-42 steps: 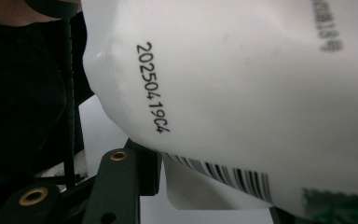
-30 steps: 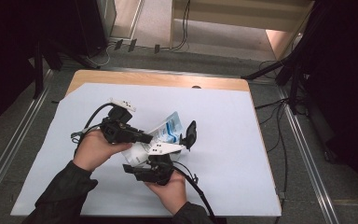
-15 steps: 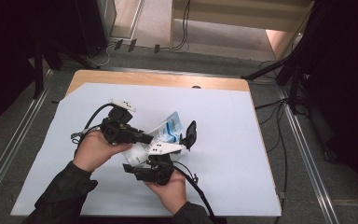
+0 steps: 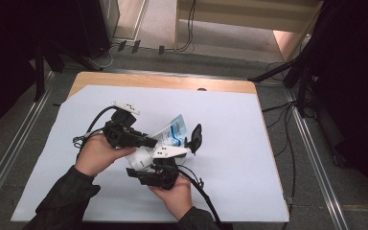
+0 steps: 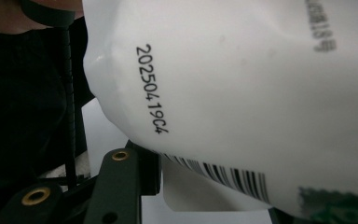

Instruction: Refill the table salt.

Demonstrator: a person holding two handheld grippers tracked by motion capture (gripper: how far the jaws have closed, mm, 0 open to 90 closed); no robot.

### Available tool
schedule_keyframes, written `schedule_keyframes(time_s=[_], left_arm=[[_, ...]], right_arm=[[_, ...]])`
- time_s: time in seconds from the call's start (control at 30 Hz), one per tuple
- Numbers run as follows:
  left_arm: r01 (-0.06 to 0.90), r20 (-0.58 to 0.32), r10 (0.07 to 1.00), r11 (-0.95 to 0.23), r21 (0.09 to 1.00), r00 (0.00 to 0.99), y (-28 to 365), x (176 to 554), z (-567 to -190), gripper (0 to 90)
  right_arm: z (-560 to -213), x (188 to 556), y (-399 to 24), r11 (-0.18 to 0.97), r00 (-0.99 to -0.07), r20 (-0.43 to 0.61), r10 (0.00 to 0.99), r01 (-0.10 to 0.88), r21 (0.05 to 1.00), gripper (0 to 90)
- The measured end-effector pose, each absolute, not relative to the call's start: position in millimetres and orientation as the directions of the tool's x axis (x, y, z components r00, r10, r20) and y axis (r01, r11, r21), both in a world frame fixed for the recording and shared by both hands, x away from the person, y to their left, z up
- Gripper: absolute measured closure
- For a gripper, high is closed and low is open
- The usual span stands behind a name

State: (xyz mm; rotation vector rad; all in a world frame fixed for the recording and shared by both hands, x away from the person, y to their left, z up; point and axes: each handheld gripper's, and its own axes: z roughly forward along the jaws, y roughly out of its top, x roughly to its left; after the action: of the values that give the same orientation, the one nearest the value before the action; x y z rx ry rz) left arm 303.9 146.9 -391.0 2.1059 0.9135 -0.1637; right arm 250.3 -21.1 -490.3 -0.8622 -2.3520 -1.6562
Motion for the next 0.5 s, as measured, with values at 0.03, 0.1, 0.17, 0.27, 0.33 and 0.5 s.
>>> schedule_keyframes(time_s=[0.03, 0.1, 0.17, 0.27, 0.33, 0.5], left_arm=[[0.657, -0.403, 0.553, -0.404, 0.636, 0.73, 146.7, 303.9, -391.0, 78.5], [0.658, -0.402, 0.554, -0.405, 0.635, 0.729, 146.5, 303.8, -391.1, 78.4], [0.657, -0.4, 0.554, -0.406, 0.636, 0.73, 146.6, 304.1, -391.3, 78.4], [0.654, -0.398, 0.554, -0.407, 0.637, 0.732, 146.7, 304.0, -390.9, 78.2], [0.653, -0.392, 0.558, -0.407, 0.638, 0.731, 146.4, 303.8, -390.0, 78.3], [0.655, -0.394, 0.559, -0.405, 0.638, 0.73, 146.4, 304.0, -390.0, 78.2]], right_arm=[[-490.1, 250.3, -21.2, 0.229, -0.825, 0.425, 0.372, 0.525, 0.82, 60.5], [-490.2, 250.4, -21.2, 0.227, -0.825, 0.427, 0.371, 0.526, 0.819, 60.4], [-490.3, 250.5, -21.2, 0.225, -0.823, 0.431, 0.37, 0.53, 0.818, 60.4], [-490.0, 250.8, -21.1, 0.22, -0.82, 0.442, 0.363, 0.536, 0.815, 60.4], [-489.5, 250.7, -21.2, 0.218, -0.82, 0.444, 0.362, 0.538, 0.814, 60.4], [-488.3, 250.8, -21.2, 0.219, -0.818, 0.446, 0.362, 0.54, 0.813, 60.3]])
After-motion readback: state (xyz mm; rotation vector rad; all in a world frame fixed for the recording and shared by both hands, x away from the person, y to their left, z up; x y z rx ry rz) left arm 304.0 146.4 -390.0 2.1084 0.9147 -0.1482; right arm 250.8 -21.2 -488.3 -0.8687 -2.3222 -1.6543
